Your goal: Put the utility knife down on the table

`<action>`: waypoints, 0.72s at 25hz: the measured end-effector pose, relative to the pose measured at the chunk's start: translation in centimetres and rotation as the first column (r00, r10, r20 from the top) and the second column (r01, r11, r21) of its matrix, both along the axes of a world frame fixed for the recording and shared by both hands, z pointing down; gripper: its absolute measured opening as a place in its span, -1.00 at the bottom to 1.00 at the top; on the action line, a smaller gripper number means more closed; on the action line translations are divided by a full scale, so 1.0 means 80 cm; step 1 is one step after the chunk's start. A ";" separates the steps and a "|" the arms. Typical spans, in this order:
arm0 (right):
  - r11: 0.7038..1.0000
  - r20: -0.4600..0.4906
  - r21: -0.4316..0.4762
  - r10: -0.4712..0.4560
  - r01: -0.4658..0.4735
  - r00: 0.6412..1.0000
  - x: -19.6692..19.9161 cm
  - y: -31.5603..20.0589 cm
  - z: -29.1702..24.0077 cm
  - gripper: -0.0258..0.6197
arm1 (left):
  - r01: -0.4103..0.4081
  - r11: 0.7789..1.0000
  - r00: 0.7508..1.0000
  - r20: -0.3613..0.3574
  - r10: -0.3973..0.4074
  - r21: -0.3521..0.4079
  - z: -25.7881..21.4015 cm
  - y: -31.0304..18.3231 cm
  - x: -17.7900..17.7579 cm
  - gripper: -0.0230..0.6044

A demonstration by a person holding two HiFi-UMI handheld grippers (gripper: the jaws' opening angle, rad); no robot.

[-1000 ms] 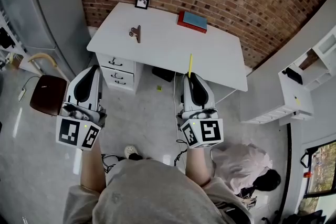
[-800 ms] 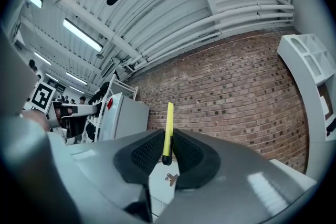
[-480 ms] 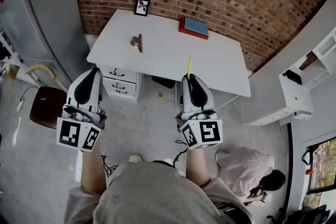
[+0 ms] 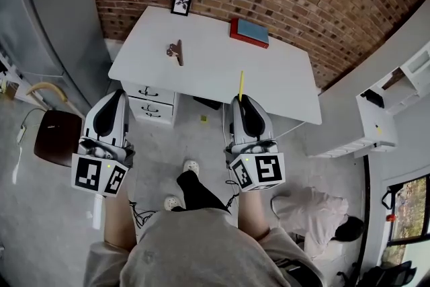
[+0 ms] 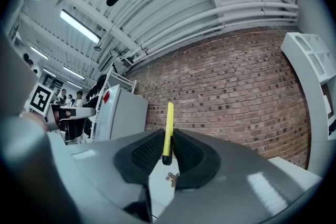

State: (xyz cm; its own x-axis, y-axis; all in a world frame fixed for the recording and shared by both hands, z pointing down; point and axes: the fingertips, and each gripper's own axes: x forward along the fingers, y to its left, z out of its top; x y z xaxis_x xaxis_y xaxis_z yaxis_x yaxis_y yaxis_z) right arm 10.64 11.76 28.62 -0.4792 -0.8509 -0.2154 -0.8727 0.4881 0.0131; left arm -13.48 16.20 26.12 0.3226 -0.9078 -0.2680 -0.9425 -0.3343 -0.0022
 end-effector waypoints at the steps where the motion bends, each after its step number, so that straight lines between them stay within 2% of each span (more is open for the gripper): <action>1: 1.000 0.003 0.001 -0.002 0.002 1.000 -0.001 -0.006 0.000 -0.73 | 0.004 1.000 1.000 -0.001 -0.004 0.001 0.001 -0.004 -0.002 -0.91; 11: 0.999 0.028 0.019 -0.039 0.038 0.999 -0.024 -0.098 -0.005 -0.73 | 0.056 0.998 0.998 0.013 -0.057 0.018 -0.009 -0.079 -0.030 -0.91; 18: 0.997 0.039 0.033 -0.069 0.068 0.997 -0.027 -0.179 -0.016 -0.73 | 0.078 0.996 0.997 0.023 -0.079 0.039 -0.023 -0.154 -0.026 -0.91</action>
